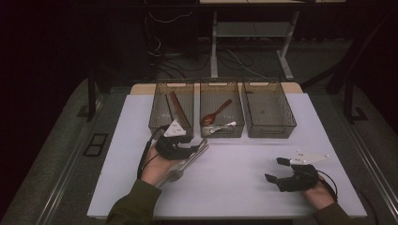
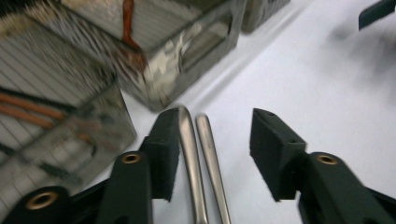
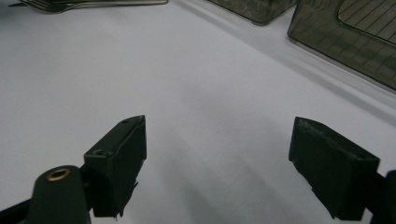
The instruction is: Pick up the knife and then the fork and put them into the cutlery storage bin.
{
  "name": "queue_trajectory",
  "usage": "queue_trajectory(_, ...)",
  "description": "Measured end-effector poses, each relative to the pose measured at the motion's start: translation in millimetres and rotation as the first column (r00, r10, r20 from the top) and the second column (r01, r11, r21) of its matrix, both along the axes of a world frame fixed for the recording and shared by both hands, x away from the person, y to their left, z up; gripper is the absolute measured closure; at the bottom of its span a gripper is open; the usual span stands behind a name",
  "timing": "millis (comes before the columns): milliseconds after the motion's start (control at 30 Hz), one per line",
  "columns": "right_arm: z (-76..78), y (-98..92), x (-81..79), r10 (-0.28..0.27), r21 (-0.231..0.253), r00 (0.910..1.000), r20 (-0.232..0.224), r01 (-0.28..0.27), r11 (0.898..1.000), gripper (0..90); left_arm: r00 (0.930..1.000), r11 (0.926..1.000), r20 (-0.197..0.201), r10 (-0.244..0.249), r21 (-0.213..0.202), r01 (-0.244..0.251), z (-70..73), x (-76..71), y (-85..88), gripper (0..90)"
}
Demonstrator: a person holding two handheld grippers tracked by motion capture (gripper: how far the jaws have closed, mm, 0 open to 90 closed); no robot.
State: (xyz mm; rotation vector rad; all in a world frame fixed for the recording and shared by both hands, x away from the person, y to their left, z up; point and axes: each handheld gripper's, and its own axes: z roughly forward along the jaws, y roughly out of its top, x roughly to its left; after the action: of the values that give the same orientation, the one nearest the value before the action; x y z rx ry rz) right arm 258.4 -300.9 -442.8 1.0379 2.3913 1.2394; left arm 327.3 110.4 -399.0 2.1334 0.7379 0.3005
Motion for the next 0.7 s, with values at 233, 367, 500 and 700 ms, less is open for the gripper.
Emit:
queue_trajectory(233,-0.2,-0.1,-0.2,-0.001,-0.006,1.0,0.002,0.001,1.0,18.9,0.9988,0.9988,-0.047,0.012,0.048,-0.01,-17.2,-10.6,7.8,65.0)
queue_trajectory(367,-0.1,0.0,-0.3,-0.001,-0.008,1.0,0.003,0.001,1.0,18.9,0.9965,0.9982,-0.08,0.02,0.058,-0.016,-27.3,-15.9,11.7,69.6)
queue_trajectory(500,-0.2,0.2,-0.2,-0.001,-0.01,1.0,0.0,0.001,1.0,18.9,0.9952,0.9965,-0.095,0.024,0.082,-0.017,-33.1,-19.9,12.6,72.1)
queue_trajectory(700,-0.3,0.1,-0.2,-0.003,-0.012,1.0,0.001,0.003,1.0,18.9,0.9941,0.9936,-0.107,0.021,0.112,-0.009,-39.6,-20.1,9.7,74.4)
